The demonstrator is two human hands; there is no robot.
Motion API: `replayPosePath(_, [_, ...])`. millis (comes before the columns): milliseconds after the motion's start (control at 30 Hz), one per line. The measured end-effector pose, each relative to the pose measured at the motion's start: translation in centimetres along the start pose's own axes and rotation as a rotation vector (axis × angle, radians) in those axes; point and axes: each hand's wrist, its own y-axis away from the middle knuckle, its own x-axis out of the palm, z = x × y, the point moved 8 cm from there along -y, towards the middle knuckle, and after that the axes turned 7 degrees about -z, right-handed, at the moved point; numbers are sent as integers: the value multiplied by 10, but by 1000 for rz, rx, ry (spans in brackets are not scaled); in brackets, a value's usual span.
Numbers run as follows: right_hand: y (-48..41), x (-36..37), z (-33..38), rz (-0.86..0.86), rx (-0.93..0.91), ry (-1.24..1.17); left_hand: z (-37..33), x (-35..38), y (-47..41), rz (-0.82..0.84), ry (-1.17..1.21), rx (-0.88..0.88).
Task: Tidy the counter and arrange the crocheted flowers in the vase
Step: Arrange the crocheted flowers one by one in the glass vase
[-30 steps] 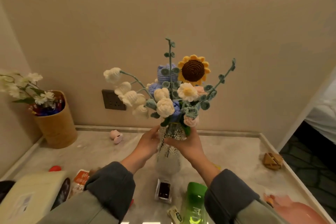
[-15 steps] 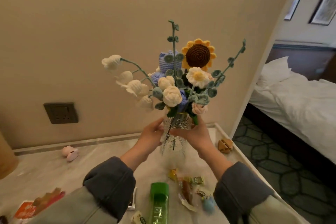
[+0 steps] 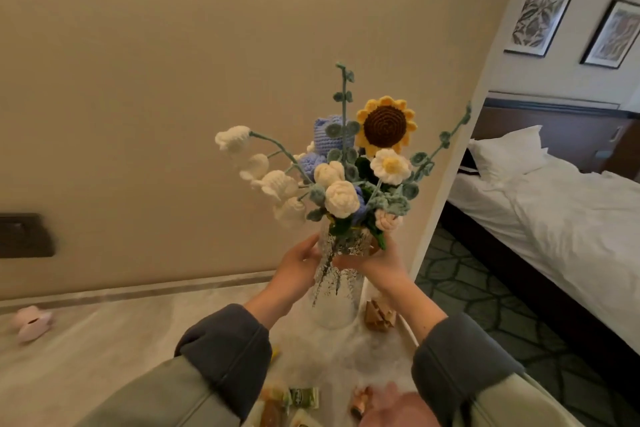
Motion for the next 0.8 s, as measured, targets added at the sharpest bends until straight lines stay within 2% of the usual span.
replayPosePath(400, [-66,-25,-50,67,31,-82,30,50,-57,-70,-1,-72])
replayPosePath(800, [-75,-52,-69,73,41,-85,43,89,-71,4,45,-64])
